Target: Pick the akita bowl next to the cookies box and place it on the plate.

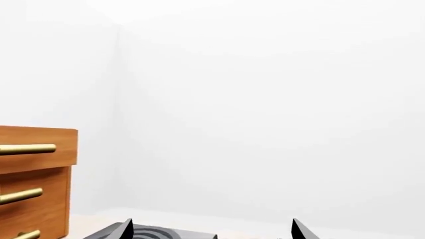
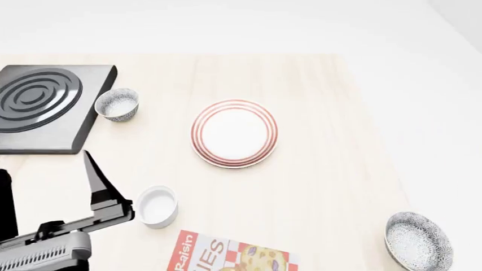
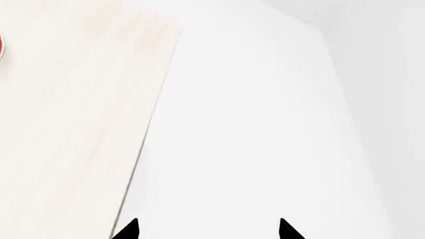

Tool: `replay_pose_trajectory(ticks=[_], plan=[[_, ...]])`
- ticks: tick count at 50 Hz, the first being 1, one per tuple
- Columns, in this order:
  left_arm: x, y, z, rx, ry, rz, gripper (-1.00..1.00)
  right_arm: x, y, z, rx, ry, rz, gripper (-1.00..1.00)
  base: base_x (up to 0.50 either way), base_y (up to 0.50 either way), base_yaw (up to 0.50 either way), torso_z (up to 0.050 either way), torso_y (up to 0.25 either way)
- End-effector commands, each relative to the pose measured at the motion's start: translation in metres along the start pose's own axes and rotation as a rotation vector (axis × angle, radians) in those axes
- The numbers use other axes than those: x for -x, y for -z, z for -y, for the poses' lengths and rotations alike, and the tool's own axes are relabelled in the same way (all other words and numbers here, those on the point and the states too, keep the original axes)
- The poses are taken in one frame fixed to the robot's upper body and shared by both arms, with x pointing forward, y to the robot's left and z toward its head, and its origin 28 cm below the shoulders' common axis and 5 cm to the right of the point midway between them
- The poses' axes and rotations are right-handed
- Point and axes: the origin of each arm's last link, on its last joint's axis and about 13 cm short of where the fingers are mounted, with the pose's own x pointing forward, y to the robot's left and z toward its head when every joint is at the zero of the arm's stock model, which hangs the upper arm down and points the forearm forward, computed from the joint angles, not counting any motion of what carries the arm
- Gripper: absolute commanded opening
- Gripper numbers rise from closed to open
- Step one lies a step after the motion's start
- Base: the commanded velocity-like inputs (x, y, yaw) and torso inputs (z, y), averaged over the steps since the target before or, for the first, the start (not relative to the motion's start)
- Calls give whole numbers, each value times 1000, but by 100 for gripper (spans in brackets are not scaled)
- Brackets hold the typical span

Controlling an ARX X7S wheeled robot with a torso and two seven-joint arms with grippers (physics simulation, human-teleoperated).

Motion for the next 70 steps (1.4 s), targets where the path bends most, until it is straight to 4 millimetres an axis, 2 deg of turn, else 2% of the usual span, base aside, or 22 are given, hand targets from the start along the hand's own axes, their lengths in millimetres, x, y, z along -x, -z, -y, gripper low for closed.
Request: replay_pose_trajectory(ticks=[1, 14, 34, 40, 48, 53, 58, 63, 70], plan=[[0, 2, 0, -31, 3, 3, 100, -6, 2, 2, -34, -115, -58, 100, 0, 0, 0, 0, 0], [2, -1, 2, -32, 16, -4, 100, -13, 7, -15, -82, -169, -62, 100, 0, 0, 0, 0, 0], [1, -1, 2, -34, 20, -17, 100, -16, 17, -19, -67, -181, -110, 100, 0, 0, 0, 0, 0], [1, -1, 2, -37, 19, -19, 100, -14, 18, -22, -53, -242, -72, 100, 0, 0, 0, 0, 0], [1, 0, 2, -40, 20, -20, 100, -22, 15, -26, -127, -216, -68, 100, 0, 0, 0, 0, 0], [1, 0, 2, -41, 20, -22, 100, -25, 15, -30, -111, -236, -53, 100, 0, 0, 0, 0, 0], [0, 0, 2, -43, 18, -20, 100, -27, 23, -33, -101, -250, -88, 100, 0, 0, 0, 0, 0], [0, 0, 2, -44, 19, -20, 100, -17, 32, -30, -65, -263, -114, 100, 0, 0, 0, 0, 0], [0, 3, 2, -46, 21, -24, 100, -22, 43, -34, -37, -268, -113, 100, 0, 0, 0, 0, 0]])
